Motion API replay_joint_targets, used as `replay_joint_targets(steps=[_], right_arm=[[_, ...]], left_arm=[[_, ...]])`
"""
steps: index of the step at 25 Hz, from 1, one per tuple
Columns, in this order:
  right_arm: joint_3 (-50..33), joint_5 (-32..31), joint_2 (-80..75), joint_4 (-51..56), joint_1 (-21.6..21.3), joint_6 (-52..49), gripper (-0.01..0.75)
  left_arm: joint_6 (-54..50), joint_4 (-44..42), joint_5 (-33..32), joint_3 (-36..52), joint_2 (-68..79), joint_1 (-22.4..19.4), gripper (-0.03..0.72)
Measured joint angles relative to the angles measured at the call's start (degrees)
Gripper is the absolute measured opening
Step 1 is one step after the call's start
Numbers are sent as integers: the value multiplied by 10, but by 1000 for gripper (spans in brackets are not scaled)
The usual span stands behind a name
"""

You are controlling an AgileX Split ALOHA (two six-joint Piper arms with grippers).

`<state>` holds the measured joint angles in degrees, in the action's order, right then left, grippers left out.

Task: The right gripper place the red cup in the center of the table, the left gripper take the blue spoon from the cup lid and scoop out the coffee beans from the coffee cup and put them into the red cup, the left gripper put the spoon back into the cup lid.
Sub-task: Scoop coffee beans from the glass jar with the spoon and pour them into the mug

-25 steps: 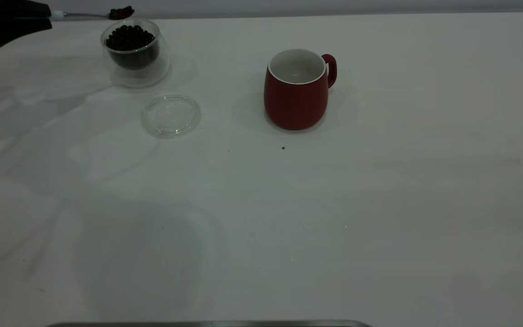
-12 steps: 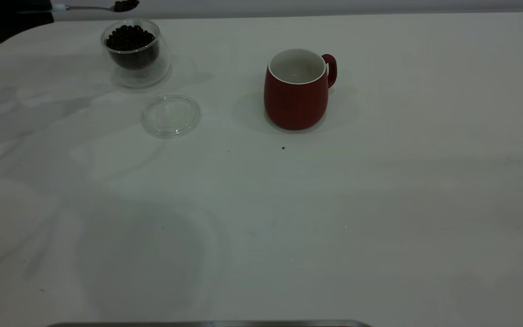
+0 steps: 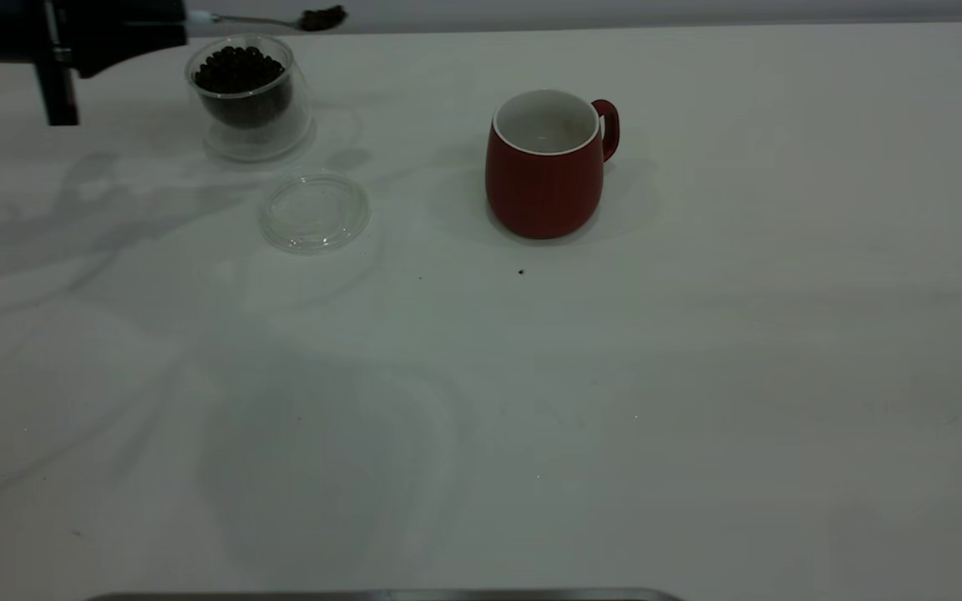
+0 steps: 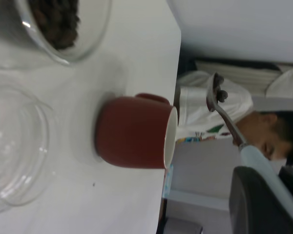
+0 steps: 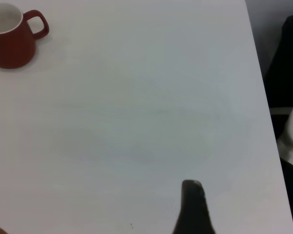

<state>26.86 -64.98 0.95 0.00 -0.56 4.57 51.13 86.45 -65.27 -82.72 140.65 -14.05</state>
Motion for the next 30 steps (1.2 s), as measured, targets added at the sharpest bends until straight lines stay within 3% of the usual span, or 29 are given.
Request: replay_joint_targets(steps=[14, 30], right_arm=[[0, 0, 0, 0, 0, 0, 590], [0, 0, 0, 0, 0, 0, 590]], left_arm=[[-5, 25, 3, 0, 0, 80, 118], [-5, 55, 66, 0, 0, 162, 118]])
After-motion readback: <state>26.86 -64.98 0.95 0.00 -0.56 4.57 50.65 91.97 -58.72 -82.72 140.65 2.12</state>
